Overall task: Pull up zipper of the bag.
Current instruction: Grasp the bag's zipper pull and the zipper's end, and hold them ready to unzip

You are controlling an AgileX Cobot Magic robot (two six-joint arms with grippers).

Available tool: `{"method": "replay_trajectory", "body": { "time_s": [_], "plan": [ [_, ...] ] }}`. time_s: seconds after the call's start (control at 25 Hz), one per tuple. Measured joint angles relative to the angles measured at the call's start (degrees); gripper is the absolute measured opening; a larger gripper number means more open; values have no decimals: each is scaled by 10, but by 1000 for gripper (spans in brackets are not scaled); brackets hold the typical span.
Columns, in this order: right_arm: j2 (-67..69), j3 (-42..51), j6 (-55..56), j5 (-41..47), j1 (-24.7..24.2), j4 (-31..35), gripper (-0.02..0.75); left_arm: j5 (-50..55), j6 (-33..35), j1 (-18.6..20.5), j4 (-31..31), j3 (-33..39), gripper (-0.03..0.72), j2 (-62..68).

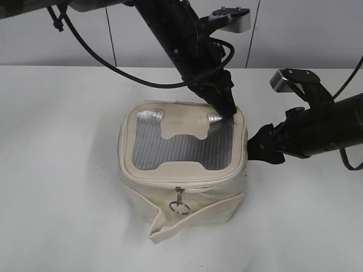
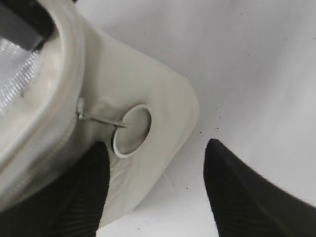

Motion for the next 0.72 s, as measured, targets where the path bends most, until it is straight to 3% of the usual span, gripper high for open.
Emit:
{"method": "replay_trajectory", "body": {
  "time_s": [0.12, 0.24, 0.48, 0.72],
  "plan": [
    [2, 0, -46, 1, 0, 48, 421, 0, 0, 1, 0, 0, 94, 0],
    [4, 0, -64, 4, 0, 68, 310, 0, 0, 1, 0, 0, 94, 0],
    [7, -2, -66, 9, 0, 70, 11, 0, 0, 1, 0, 0, 94, 0],
    [6, -4, 24, 15, 1, 13, 5, -1, 0, 0, 1, 0, 94, 0]
  ]
}}
